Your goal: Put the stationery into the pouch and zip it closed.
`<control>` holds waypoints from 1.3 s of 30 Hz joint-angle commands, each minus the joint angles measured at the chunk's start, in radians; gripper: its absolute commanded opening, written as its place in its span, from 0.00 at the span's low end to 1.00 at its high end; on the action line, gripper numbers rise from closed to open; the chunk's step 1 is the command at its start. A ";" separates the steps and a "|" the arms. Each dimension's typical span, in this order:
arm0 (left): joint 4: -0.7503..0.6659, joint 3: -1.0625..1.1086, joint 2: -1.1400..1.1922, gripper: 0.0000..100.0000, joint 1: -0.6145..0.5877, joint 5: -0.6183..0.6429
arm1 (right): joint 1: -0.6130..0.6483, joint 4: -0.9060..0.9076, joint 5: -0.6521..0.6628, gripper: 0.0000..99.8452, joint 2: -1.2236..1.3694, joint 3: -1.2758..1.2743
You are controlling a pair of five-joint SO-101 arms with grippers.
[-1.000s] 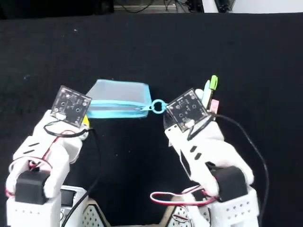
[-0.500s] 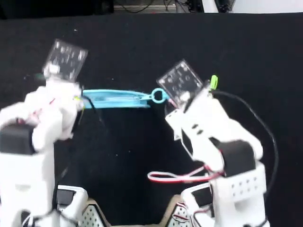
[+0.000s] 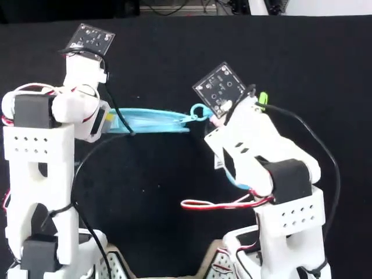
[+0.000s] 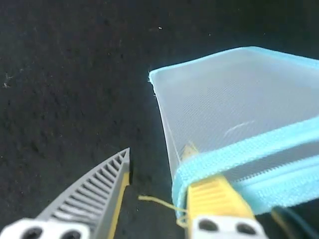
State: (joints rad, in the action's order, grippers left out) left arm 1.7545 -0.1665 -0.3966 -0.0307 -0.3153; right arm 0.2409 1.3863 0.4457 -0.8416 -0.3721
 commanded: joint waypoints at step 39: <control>-0.580 0.762 -0.488 0.03 -0.142 0.258 | 0.052 -0.040 -0.127 0.18 0.015 0.070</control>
State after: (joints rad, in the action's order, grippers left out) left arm 1.1976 0.5777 -0.8477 -0.1718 -0.0867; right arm 0.4127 1.3863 0.3537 -0.8339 -0.3552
